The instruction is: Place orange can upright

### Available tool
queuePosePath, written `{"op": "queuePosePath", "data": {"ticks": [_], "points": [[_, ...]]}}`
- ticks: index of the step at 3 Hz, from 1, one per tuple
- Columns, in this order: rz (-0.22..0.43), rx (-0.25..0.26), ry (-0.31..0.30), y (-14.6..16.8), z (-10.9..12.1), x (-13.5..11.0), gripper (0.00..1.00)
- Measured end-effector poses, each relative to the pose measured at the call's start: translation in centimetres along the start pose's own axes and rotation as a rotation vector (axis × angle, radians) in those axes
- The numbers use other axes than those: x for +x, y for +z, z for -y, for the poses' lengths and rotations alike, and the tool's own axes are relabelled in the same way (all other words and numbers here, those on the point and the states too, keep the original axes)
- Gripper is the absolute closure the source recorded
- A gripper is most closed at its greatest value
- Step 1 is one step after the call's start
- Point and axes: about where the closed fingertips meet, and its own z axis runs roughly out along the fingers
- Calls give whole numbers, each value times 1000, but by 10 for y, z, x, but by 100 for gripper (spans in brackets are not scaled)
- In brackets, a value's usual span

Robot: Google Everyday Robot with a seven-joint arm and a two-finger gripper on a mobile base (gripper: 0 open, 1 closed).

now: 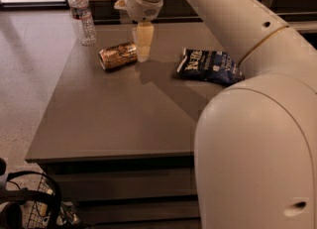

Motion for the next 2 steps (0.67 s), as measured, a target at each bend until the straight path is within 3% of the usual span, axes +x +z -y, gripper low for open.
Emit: {"op": "queuePosePath", "data": {"ticks": [2], "points": [[22, -113, -101, 24, 0, -22, 0]]}}
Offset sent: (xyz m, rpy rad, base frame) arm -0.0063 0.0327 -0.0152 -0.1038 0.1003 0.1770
